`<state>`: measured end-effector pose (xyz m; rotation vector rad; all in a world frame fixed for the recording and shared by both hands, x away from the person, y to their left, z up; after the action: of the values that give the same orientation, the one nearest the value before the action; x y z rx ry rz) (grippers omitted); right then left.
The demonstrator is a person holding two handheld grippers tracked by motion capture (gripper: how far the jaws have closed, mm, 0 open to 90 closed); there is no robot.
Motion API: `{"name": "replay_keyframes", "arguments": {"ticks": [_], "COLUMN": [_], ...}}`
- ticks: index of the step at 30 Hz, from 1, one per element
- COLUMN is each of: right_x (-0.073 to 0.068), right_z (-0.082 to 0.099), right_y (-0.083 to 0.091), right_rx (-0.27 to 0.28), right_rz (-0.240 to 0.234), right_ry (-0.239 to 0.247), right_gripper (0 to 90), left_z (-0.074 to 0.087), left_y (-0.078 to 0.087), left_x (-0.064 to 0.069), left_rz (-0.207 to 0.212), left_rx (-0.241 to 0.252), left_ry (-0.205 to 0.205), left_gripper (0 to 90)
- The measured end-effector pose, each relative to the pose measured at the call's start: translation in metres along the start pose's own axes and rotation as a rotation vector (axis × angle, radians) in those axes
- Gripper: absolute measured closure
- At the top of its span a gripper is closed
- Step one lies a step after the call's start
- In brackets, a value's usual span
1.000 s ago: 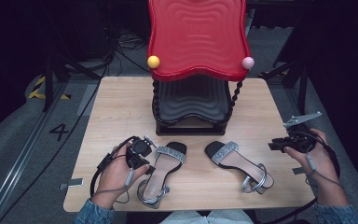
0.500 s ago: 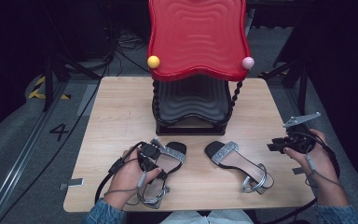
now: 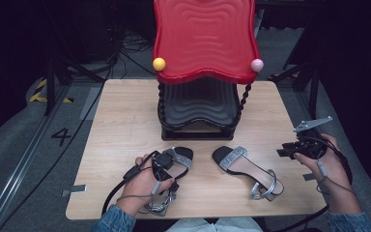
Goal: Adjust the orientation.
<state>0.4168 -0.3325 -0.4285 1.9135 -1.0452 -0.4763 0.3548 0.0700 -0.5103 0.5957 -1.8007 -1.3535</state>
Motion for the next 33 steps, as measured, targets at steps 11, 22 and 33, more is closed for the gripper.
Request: {"name": "replay_keyframes", "arguments": {"ticks": [11, 22, 33], "right_x": [-0.001, 0.001, 0.001], "right_z": [0.000, 0.001, 0.001], "right_y": [-0.001, -0.001, 0.002], "right_rx": [-0.002, -0.005, 0.018], "right_rz": [-0.002, -0.002, -0.030], "right_ry": [-0.003, -0.013, -0.043], "right_gripper": [61.7, 61.8, 65.3], "left_z": [-0.001, 0.001, -0.005], "left_y": [0.004, 0.015, 0.043], "left_x": [-0.006, -0.008, 0.003], "left_rz": [-0.160, -0.110, -0.097], "left_rx": [-0.043, -0.028, -0.014], "left_ry": [-0.023, -0.014, -0.026], "left_gripper": [34.9, 42.0, 42.0]}}
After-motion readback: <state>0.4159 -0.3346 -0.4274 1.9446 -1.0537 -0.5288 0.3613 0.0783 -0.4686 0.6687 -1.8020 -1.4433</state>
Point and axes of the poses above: each handheld gripper's, and its own axes: y roughly backward along the jaws, z roughly out of its underside, x roughly to its right, the point moved 7 cm from there along -y, roughly forward along the jaws, and after that the axes turned 8 degrees about z, right-handed, at the moved point
